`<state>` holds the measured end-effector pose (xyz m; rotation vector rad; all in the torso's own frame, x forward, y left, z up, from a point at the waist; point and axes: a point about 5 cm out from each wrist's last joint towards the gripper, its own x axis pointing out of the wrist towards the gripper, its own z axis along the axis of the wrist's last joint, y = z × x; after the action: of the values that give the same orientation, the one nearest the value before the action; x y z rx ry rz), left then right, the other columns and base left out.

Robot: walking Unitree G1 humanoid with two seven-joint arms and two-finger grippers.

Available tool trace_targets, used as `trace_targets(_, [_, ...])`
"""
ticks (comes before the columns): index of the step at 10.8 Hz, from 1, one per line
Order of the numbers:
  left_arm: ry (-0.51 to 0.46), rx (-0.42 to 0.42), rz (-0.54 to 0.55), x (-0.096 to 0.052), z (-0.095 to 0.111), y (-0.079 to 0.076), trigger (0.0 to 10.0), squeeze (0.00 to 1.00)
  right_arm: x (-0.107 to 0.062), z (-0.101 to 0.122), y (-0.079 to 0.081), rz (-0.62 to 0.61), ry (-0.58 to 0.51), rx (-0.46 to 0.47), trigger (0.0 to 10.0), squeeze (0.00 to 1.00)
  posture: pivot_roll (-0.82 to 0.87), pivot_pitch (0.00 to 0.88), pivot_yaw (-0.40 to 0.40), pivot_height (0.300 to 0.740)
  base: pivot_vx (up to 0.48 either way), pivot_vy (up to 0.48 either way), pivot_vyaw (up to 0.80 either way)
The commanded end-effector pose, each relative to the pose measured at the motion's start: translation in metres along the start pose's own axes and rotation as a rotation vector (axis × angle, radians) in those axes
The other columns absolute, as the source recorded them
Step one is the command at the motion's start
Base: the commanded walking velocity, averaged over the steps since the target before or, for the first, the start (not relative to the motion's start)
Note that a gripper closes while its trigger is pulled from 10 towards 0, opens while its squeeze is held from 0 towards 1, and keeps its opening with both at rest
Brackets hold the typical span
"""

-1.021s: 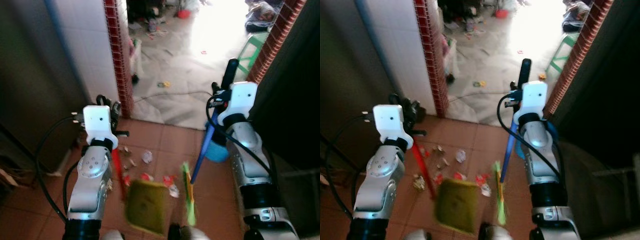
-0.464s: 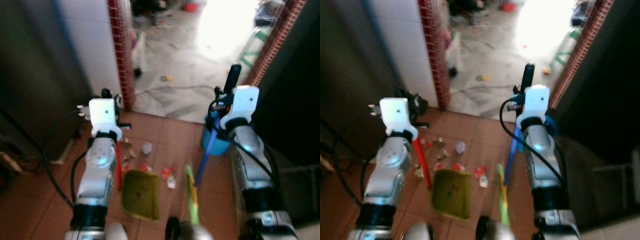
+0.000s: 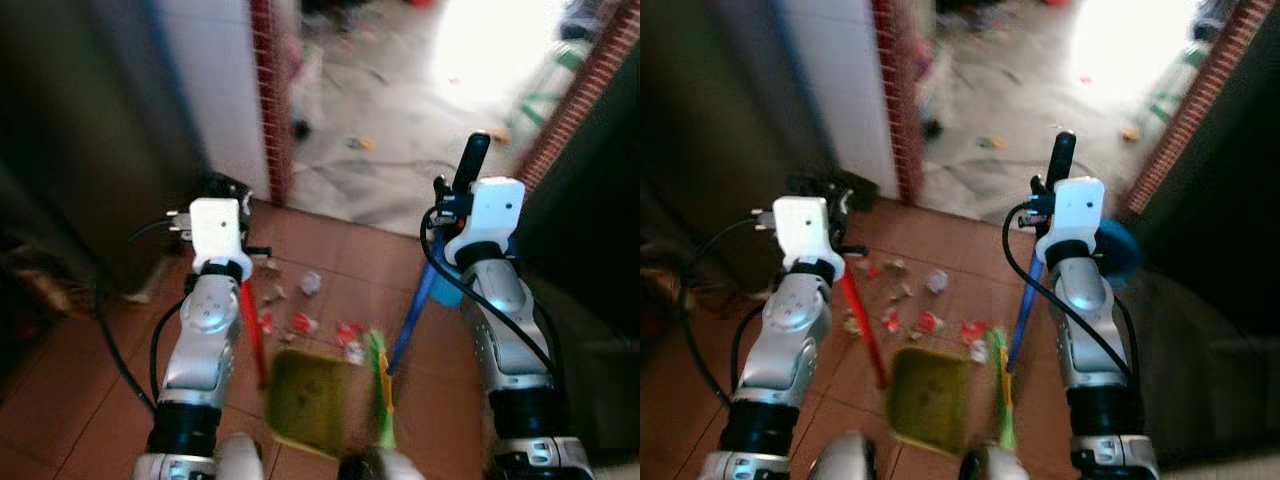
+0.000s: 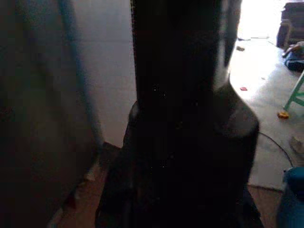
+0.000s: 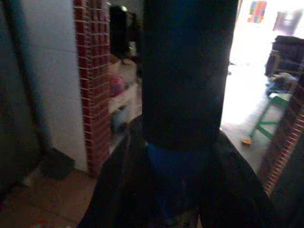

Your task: Sweep floor

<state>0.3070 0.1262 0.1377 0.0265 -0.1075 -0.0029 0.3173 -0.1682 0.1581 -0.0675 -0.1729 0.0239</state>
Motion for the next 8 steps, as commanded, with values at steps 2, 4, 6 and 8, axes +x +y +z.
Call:
trace_targets(2, [-0.096, -0.004, 0.012, 0.004, 0.019, 0.005, 10.0, 0.0, 0.001, 0.015, -0.002, 0.001, -0.066, -0.022, 10.0, 0.0, -0.02, 0.08, -0.001, 0.74, 0.0, 0.0, 0.0])
trace_targets(4, [-0.122, -0.014, 0.017, 0.005, 0.025, 0.008, 10.0, 0.0, 0.002, 0.021, 0.0, 0.015, -0.099, -0.039, 10.0, 0.0, -0.02, 0.075, -0.004, 0.74, 0.364, 0.0, 0.0])
trace_targets(6, [-0.14, -0.017, 0.022, 0.004, 0.031, 0.009, 10.0, 0.0, 0.004, 0.025, 0.0, 0.009, -0.123, -0.063, 10.0, 0.0, -0.01, 0.07, -0.008, 0.74, 0.435, 0.0, 0.0])
trace_targets(8, [-0.137, -0.022, 0.024, 0.004, 0.03, 0.01, 10.0, 0.0, 0.005, 0.027, 0.001, 0.014, -0.129, -0.071, 10.0, 0.0, -0.01, 0.073, -0.014, 0.74, 0.435, 0.0, 0.0])
